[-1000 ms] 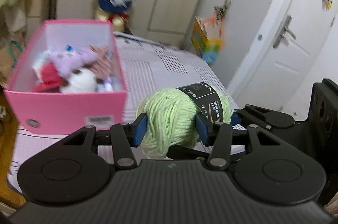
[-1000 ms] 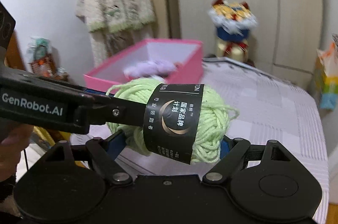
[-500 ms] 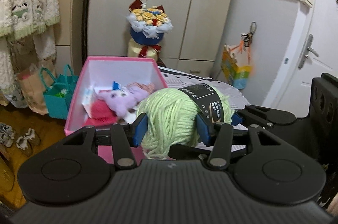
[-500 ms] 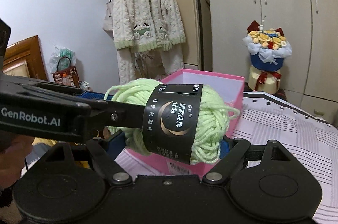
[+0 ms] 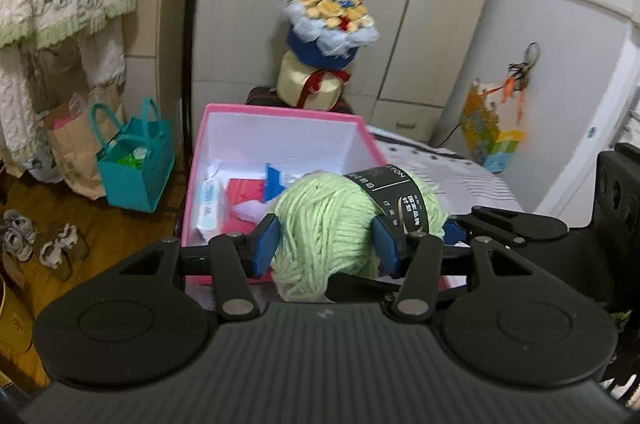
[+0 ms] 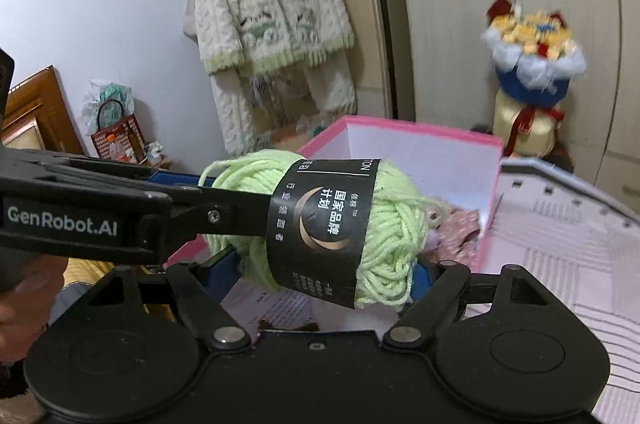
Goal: Organize soft objects
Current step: 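Lift the yarn skein with the right gripper and carry it over the box, then lower the yarn into the box and open the right gripper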
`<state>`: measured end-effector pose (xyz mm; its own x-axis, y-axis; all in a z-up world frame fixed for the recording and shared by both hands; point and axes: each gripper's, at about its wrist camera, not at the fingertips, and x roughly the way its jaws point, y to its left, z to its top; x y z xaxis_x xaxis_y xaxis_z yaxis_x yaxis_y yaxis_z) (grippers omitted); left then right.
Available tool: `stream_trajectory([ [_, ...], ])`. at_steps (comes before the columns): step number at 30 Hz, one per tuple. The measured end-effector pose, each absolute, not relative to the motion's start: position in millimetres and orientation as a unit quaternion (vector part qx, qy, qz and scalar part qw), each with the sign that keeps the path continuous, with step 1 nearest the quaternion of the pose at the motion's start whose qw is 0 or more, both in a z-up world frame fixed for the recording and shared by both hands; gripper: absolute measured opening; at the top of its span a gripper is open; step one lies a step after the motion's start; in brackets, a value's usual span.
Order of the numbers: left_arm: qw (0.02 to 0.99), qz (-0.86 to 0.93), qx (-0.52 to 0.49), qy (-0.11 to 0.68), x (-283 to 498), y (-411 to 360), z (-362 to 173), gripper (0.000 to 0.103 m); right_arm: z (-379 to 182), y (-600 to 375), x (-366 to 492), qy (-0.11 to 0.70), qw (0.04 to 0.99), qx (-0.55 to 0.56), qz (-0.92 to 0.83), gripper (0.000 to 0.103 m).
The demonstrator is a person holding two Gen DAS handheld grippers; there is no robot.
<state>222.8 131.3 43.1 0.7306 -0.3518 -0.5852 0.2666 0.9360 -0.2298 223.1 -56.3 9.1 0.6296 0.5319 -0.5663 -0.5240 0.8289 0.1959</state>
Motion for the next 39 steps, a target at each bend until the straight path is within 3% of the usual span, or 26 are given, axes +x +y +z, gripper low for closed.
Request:
stream_trajectory([
  [16, 0.925, -0.140, -0.067, 0.347, 239.0, 152.3, 20.2, 0.051, -3.4, -28.1, 234.3, 0.344, 0.896, -0.028, 0.281, 0.081],
  [28, 0.930, -0.114, -0.027, 0.348, 230.6, 153.5, 10.3, 0.051, -9.8, -42.5, 227.9, 0.382, 0.867, 0.031, 0.318, 0.082],
  [35, 0.931, -0.115, -0.018, 0.347, 223.5, 147.4, 8.2, 0.053, -11.8, -52.9, 223.2, 0.367, 0.878, 0.019, 0.305, 0.068],
  [39, 0.930, -0.113, -0.015, 0.350, 217.6, 145.0, 5.2, 0.057, -14.3, -60.9, 214.9, 0.353, 0.888, 0.015, 0.296, 0.067],
])
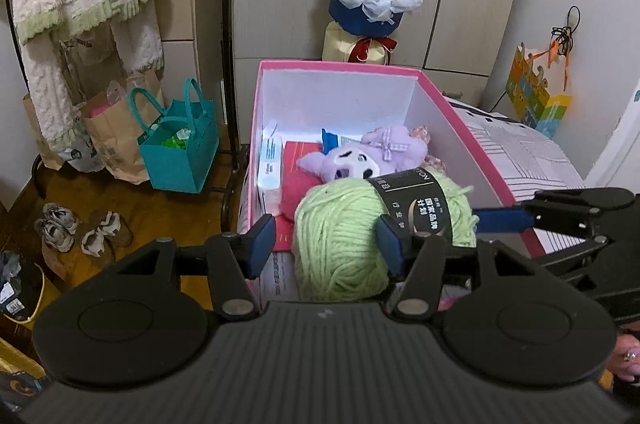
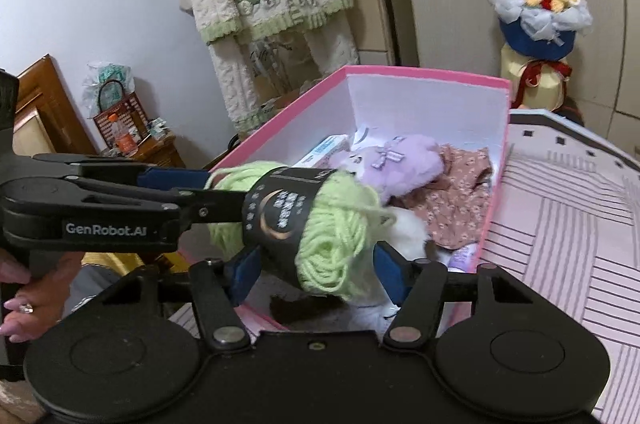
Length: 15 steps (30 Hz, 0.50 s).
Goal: Organize soft objects
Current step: 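Lower the yarn into the box and open the right gripper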
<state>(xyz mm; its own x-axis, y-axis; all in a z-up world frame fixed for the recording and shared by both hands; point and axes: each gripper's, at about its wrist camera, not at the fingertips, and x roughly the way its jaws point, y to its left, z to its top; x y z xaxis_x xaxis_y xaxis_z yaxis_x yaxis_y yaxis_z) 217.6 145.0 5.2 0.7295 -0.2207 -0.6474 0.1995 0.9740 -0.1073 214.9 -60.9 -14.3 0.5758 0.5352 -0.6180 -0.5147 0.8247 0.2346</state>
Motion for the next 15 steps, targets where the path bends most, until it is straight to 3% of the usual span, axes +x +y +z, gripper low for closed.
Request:
stream_trajectory([
  [15, 0.935, -0.100, -0.009, 0.339, 182.1, 135.0, 8.2, 0.064, -0.9, -89.7, 180.3, 0.307, 0.910, 0.004, 0.279, 0.067],
])
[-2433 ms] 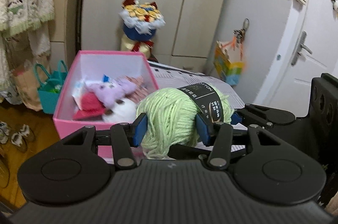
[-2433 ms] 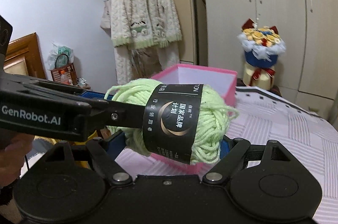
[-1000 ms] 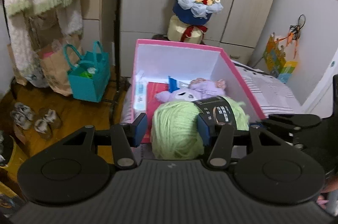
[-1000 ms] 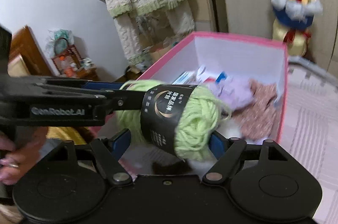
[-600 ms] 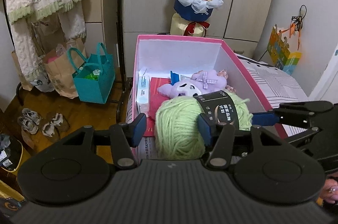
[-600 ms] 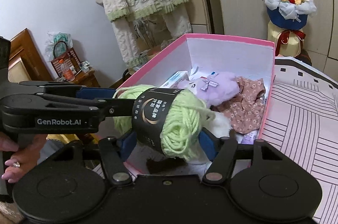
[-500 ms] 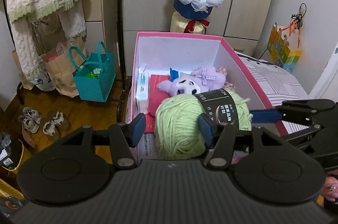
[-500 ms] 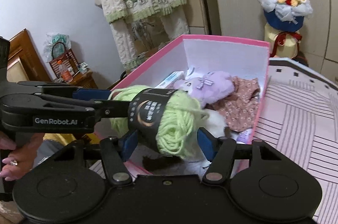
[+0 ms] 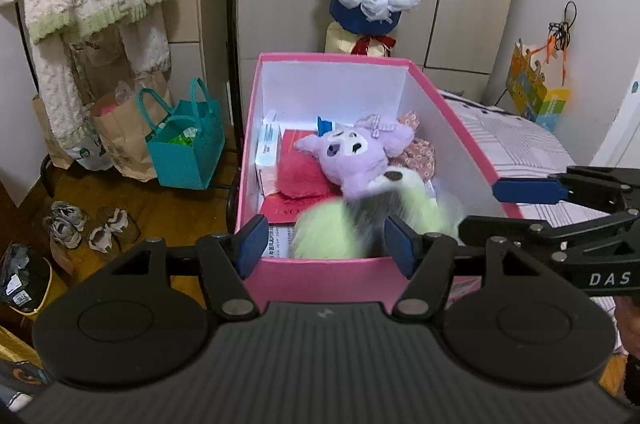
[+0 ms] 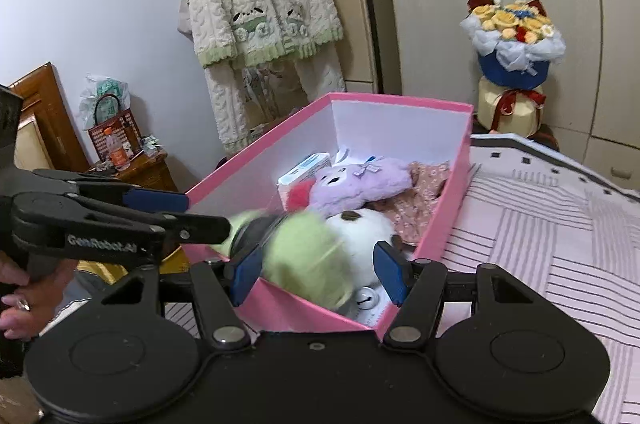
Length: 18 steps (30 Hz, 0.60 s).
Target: Organize soft objects
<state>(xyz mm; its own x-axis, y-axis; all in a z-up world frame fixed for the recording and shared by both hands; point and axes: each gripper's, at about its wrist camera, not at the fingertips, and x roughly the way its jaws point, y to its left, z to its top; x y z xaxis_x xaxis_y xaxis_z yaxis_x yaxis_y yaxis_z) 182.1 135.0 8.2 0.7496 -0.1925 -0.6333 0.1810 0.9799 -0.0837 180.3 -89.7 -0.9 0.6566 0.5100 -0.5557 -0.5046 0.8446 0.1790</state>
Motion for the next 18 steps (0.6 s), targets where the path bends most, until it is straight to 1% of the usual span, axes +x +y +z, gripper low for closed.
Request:
stream_trajectory([
  [4, 0.941, -0.101, -0.006, 0.323, 168.7, 131.9, 21.9, 0.066, 9.1, -98.0, 168.8, 0.296, 0.918, -0.001, 0.265, 0.067],
  [6, 0.943, -0.105, -0.006, 0.316, 162.3, 130.1, 29.0, 0.068, 15.5, -102.9, 163.5, 0.288, 0.922, -0.004, 0.259, 0.068],
  [9, 0.947, -0.110, -0.004, 0.302, 152.3, 125.5, 40.4, 0.073, 25.1, -110.6, 153.4, 0.274, 0.928, -0.011, 0.251, 0.070],
  [17, 0.954, -0.130, 0.012, 0.270, 123.0, 109.7, 67.9, 0.076, 51.8, -129.1, 121.6, 0.239, 0.941, -0.038, 0.236, 0.076],
  [18, 0.955, -0.134, 0.014, 0.264, 118.6, 107.6, 72.0, 0.080, 54.2, -131.1, 117.8, 0.236, 0.942, -0.040, 0.236, 0.077],
])
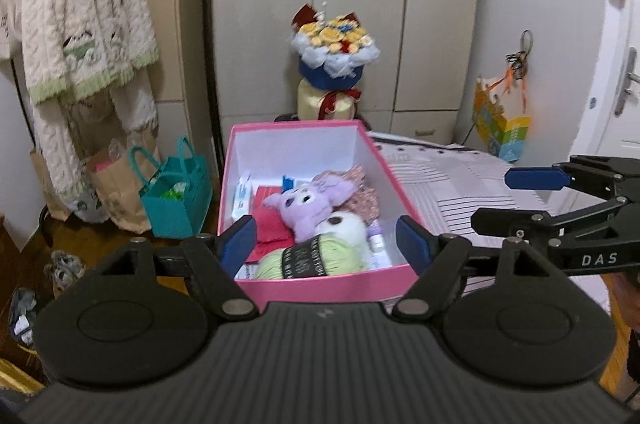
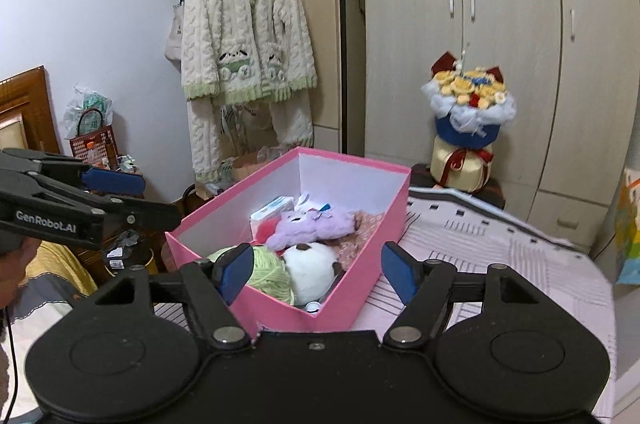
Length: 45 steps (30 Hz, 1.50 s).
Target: Organize soft objects
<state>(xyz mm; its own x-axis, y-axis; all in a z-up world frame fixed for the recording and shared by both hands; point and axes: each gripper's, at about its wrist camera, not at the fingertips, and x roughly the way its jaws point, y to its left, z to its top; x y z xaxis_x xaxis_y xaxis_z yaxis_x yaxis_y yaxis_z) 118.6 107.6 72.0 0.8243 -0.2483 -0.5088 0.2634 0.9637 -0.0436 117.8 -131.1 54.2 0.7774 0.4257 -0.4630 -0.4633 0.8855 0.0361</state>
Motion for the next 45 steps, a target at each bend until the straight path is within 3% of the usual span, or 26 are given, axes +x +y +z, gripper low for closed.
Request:
stream_trajectory([
  [6, 0.959, -0.146, 0.024, 0.243, 101.5, 94.1, 83.7, 0.100, 67.7, -148.3, 98.5, 0.217, 0.951, -0.037, 0.216, 0.094],
  [10, 0.959, -0.127, 0.036, 0.251, 98.7, 82.5, 83.1, 0.101, 66.9, -163.8, 96.6, 0.232, 0.954, -0.018, 0.189, 0.103],
  [15, 0.959, -0.100, 0.031, 0.263, 91.4, 71.4, 80.9, 0.102, 65.6, -170.3, 87.5, 0.243, 0.965, -0.021, 0.096, 0.103],
  [29, 0.969, -0.103, 0.006, 0.224, 66.0, 51.4, 56.1, 0.102, 56.4, -205.2, 51.5, 0.224, 0.973, 0.043, 0.041, 0.103],
  [45, 0.969, -0.098, 0.004, 0.226, 62.3, 43.9, 37.4, 0.102, 36.5, -189.6, 30.3, 0.227, 0.974, 0.003, 0.000, 0.103],
])
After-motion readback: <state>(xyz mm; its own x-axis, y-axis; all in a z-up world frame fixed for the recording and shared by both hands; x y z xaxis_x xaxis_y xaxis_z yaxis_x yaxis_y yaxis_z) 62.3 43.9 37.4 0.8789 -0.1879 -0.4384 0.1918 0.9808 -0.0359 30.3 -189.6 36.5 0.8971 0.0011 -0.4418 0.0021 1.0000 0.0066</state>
